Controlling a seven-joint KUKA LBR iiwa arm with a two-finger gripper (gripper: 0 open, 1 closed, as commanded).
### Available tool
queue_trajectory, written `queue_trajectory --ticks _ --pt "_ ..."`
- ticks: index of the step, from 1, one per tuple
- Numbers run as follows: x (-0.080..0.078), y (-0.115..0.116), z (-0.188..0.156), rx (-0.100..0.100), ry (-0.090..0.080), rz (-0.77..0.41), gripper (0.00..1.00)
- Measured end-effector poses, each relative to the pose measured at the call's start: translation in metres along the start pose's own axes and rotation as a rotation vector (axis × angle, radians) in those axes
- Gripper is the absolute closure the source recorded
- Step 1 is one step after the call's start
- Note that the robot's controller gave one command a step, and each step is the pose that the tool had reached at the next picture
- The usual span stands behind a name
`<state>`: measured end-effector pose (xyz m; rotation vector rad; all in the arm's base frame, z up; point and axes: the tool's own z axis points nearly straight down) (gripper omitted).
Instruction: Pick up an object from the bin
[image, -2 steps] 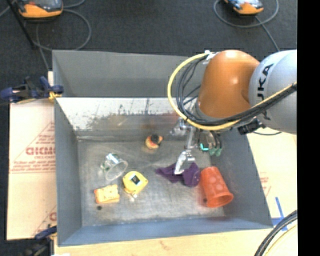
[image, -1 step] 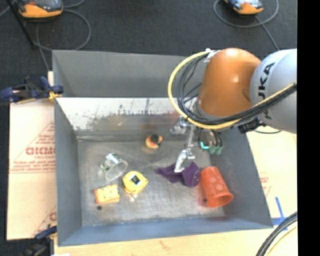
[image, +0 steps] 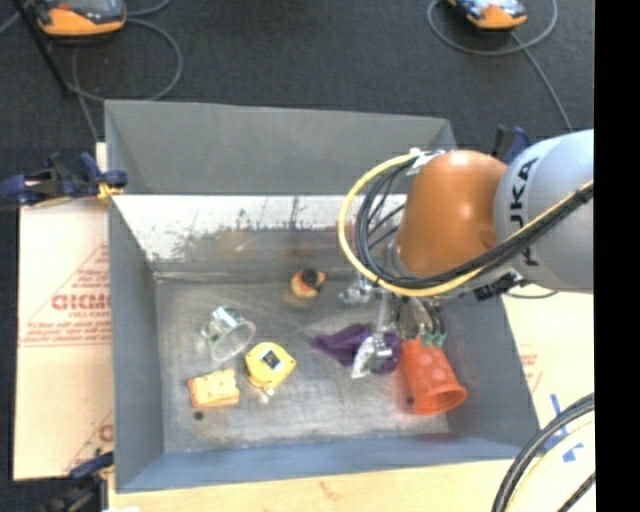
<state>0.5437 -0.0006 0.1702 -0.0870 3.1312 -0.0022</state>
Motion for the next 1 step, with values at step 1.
queue_trajectory --ticks 1 --pt "0.0224 -0.0218 0.054 -0.001 0.003 -0.193 0.0"
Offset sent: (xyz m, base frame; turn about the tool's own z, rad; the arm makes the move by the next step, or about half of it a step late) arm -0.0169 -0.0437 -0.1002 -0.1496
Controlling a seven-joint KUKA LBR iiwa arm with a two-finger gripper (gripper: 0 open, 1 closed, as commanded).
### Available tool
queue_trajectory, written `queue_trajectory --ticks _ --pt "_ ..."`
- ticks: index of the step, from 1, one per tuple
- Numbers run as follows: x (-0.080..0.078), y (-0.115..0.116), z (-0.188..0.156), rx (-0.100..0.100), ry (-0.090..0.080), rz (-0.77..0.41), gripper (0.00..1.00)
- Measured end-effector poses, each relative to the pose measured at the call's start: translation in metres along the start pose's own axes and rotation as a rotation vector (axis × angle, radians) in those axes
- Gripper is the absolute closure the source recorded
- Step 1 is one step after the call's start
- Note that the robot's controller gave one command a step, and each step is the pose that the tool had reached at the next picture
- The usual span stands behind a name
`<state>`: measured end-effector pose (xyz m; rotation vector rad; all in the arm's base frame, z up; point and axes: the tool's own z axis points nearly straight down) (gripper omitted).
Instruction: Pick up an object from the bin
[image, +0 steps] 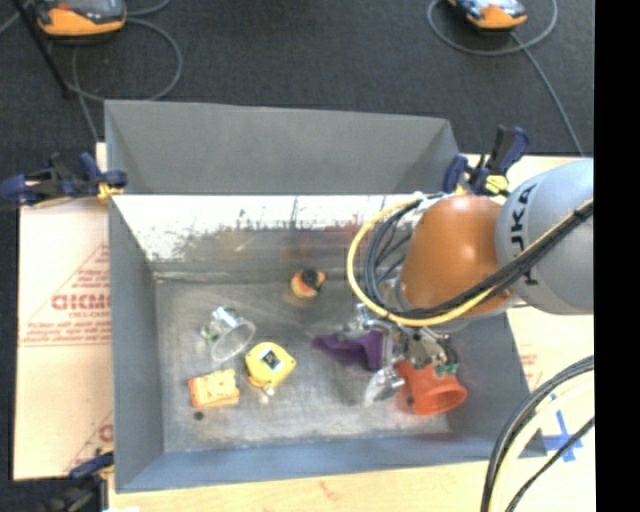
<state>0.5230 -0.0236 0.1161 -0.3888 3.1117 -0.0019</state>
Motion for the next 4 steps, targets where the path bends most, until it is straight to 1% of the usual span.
queue_trajectory --ticks 1,2,3,4 --pt "0.004 -0.011 0.028 -0.002 0.006 -0.146 0.0" --pt "-0.005 -0.018 0.036 -0.002 0.001 0.12 0.0" --pt "-0.01 -0.022 0.037 -0.003 0.005 0.229 0.0" --pt "-0.001 -0.022 -0.006 -0.001 0.008 0.201 0.0"
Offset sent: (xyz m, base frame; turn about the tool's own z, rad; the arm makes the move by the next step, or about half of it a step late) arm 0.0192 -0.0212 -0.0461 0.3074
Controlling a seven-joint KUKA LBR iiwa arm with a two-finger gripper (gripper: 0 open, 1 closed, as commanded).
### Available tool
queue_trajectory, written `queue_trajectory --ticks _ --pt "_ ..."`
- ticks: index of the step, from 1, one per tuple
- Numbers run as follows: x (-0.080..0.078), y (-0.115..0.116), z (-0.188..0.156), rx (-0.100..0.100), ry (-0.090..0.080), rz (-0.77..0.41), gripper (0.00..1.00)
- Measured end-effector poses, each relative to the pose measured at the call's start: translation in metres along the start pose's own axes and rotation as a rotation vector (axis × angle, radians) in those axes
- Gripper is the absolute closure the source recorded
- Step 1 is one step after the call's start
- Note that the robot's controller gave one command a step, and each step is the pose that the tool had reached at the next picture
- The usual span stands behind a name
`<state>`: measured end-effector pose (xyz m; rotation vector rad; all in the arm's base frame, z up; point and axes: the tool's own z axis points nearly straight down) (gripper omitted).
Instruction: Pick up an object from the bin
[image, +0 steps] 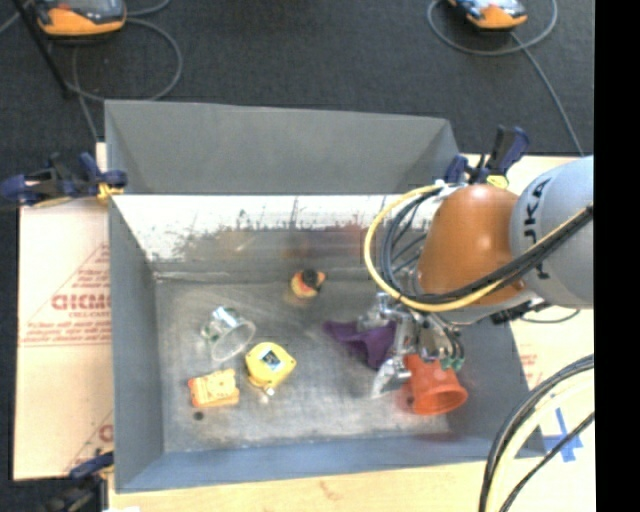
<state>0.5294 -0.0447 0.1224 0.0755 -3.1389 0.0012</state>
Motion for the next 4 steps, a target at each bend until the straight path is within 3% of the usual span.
queue_trajectory --ticks 1,2,3,4 --pt "-0.02 -0.023 0.001 0.004 -0.015 -0.098 0.0" --pt "-0.018 -0.029 0.036 -0.001 -0.007 0.012 0.0" --pt "-0.015 -0.034 0.041 -0.003 0.0 -0.043 1.0" --pt "-0.015 -0.034 0.041 -0.003 -0.001 -0.042 1.0"
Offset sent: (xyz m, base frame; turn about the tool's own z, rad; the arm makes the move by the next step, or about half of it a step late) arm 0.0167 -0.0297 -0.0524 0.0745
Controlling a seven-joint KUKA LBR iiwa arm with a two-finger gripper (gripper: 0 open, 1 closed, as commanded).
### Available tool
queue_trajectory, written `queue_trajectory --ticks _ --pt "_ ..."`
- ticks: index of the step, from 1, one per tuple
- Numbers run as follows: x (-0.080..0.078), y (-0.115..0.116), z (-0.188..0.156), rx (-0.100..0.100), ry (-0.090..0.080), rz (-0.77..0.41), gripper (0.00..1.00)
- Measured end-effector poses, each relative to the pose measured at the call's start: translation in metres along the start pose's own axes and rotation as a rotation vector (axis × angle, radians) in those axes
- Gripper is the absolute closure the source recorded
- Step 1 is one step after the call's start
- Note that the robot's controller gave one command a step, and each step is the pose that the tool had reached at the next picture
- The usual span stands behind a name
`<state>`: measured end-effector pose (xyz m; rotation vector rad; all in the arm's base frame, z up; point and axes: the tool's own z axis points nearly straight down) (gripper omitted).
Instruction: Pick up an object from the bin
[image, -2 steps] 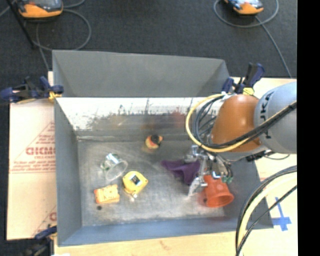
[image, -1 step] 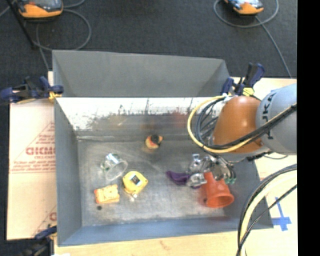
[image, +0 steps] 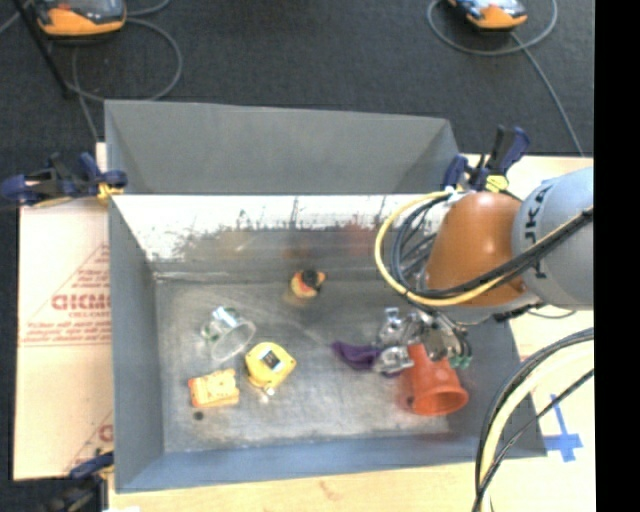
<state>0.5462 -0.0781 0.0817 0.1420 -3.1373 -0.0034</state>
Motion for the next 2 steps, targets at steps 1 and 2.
queue_trajectory --ticks 1,2 --pt "-0.001 0.001 -0.038 0.001 0.001 0.007 1.0" --pt "-0.005 -0.004 -0.171 0.004 -0.006 0.023 1.0"
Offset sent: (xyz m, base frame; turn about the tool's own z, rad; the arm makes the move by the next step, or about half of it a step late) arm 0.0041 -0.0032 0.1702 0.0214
